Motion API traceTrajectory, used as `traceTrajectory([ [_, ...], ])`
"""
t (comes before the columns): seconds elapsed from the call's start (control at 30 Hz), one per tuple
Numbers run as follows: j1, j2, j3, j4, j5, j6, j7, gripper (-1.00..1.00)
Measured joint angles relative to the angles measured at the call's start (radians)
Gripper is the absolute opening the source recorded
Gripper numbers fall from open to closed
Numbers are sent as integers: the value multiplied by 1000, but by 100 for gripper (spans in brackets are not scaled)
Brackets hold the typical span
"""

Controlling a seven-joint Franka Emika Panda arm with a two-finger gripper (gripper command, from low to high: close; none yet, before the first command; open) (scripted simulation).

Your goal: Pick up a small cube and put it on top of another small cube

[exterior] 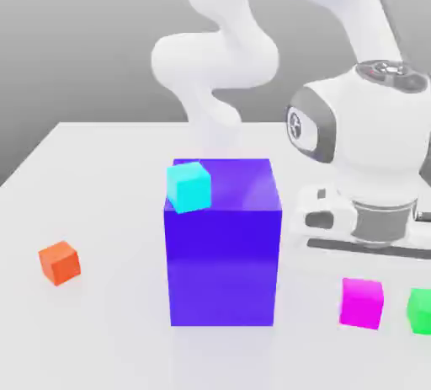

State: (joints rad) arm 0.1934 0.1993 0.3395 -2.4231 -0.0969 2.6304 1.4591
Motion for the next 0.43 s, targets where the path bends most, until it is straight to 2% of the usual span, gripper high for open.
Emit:
traceTrajectory([
  [0.07, 102, 88, 3, 28, -97, 38, 64, -100],
  [0.1, 149, 133, -9, 42, -141, 61, 93, 100],
  [0.33, 175, 150, -8, 51, -160, 62, 105, 100],
  [0.43, 155, 67, 32, 47, -96, -12, 59, 100],
])
